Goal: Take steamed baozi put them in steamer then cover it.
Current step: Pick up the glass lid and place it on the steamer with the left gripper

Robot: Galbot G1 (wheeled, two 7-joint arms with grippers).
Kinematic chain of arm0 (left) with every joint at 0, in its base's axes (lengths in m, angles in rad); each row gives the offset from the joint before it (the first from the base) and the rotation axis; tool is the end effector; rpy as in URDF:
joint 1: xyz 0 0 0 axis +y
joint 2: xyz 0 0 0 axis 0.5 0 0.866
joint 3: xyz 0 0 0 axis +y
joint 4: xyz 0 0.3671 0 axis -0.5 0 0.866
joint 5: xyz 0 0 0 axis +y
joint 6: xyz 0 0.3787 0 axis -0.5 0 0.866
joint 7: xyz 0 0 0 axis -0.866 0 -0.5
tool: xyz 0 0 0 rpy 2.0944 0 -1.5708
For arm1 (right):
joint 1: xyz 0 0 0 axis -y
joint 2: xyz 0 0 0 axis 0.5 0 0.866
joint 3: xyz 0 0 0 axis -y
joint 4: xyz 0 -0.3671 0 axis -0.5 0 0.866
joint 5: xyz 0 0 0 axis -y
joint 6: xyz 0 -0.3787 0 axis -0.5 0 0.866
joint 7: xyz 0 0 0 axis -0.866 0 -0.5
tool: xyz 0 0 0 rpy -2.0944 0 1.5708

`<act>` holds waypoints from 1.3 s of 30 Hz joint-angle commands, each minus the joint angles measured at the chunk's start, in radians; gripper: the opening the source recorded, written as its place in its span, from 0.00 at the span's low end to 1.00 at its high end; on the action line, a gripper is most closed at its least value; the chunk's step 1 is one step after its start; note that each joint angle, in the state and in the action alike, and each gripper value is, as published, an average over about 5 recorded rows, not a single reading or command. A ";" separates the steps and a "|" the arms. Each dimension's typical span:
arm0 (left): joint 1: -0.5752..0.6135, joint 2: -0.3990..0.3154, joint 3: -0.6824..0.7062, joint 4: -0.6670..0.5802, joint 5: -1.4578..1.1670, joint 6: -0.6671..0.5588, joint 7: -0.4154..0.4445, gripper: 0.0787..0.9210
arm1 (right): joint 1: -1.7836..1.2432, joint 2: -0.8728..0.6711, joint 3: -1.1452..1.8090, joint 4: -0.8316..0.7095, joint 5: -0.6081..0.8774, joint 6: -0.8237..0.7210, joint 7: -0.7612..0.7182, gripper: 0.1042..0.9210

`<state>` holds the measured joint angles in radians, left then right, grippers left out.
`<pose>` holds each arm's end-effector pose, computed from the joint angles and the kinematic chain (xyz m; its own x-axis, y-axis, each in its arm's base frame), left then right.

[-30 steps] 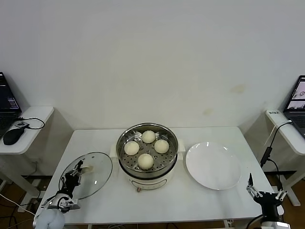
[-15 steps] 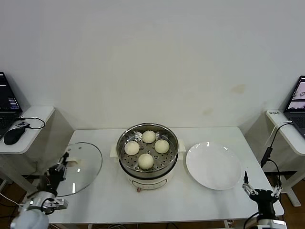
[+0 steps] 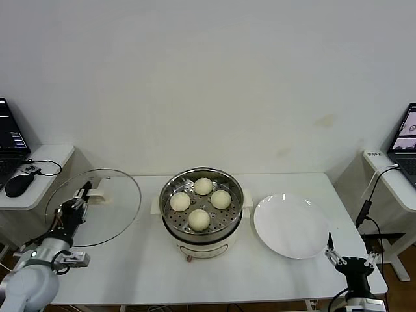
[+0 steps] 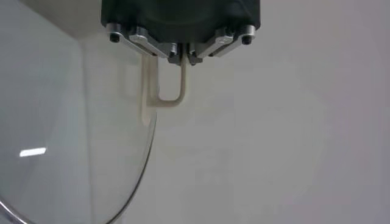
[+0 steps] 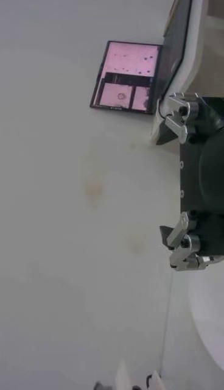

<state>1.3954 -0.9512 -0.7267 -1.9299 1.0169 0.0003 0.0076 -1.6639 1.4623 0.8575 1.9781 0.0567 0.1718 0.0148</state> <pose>0.2756 0.1941 -0.2585 -0.9974 0.0493 -0.0516 -0.0560 -0.0924 0.9941 0.1503 -0.1368 -0.3560 -0.9715 0.2366 -0.0164 0.2344 0.9472 -0.2186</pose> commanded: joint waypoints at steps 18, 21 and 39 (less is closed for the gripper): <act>-0.329 -0.134 0.579 -0.103 0.093 0.411 0.194 0.07 | 0.004 0.092 -0.083 -0.086 -0.303 0.084 0.113 0.88; -0.369 -0.180 0.616 -0.087 0.170 0.424 0.238 0.07 | 0.002 0.087 -0.080 -0.094 -0.309 0.088 0.108 0.88; -0.471 -0.427 0.742 0.060 0.404 0.433 0.312 0.07 | -0.006 0.092 -0.095 -0.115 -0.325 0.111 0.098 0.88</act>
<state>0.9823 -1.2301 -0.0765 -1.9461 1.2810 0.4125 0.2836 -1.6696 1.5502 0.7692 1.8712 -0.2518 0.2728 0.1082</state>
